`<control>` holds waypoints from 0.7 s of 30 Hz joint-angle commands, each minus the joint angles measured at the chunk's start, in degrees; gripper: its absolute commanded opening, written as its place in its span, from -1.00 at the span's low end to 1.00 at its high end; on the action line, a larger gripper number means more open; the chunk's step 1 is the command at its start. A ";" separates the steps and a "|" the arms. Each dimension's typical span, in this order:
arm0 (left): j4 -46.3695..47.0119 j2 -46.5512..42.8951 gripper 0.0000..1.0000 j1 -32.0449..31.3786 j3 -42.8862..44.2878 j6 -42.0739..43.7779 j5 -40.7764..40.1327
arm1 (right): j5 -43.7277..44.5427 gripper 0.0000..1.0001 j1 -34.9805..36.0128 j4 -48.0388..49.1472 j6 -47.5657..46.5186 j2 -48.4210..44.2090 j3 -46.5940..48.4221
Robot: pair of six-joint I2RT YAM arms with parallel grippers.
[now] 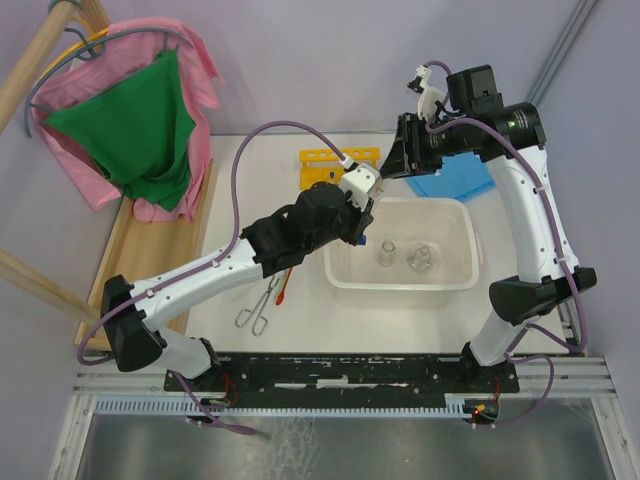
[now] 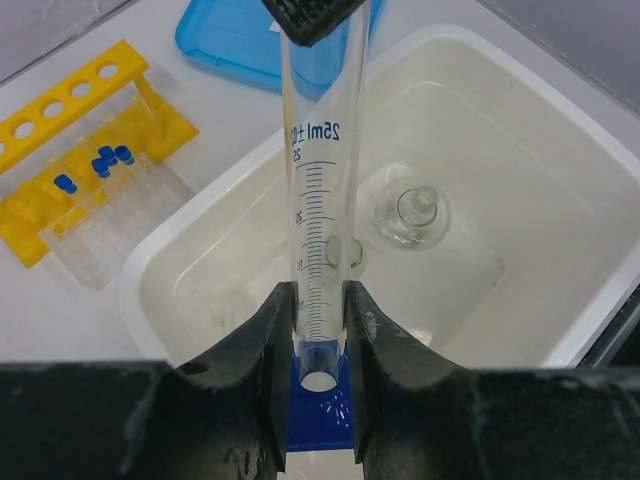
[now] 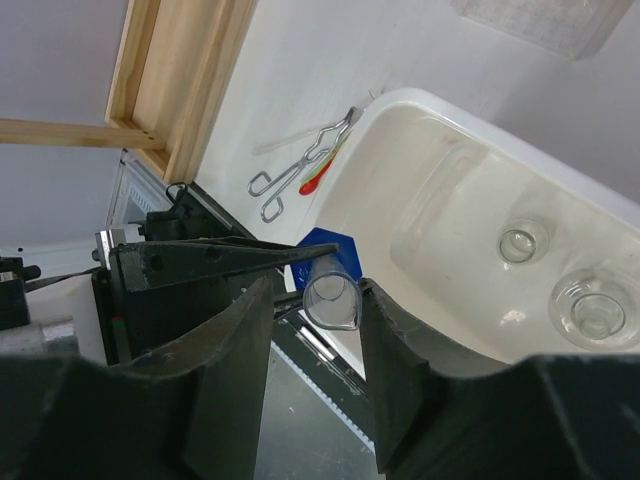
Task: Organize the chemistry lab equipment
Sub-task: Place the chemistry item in the storage box.
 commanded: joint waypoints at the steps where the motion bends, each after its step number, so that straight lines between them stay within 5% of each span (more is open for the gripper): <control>1: 1.71 -1.64 -0.94 -0.43 -0.16 0.81 -0.77 | -1.07 -0.02 0.35 3.22 -0.25 0.16 2.09; 9: 1.80 -1.65 -0.94 -0.46 -0.15 0.79 -1.21 | -1.42 -0.25 0.37 3.37 -0.25 0.25 1.54; 15: 1.88 -1.76 -0.94 -0.44 -0.38 0.82 -1.46 | -0.52 -0.62 0.36 2.97 -0.25 0.60 1.41; 21: 0.69 -0.62 -0.34 -0.47 0.47 -1.22 -3.89 | 2.72 -0.82 0.88 2.37 -1.24 0.35 1.55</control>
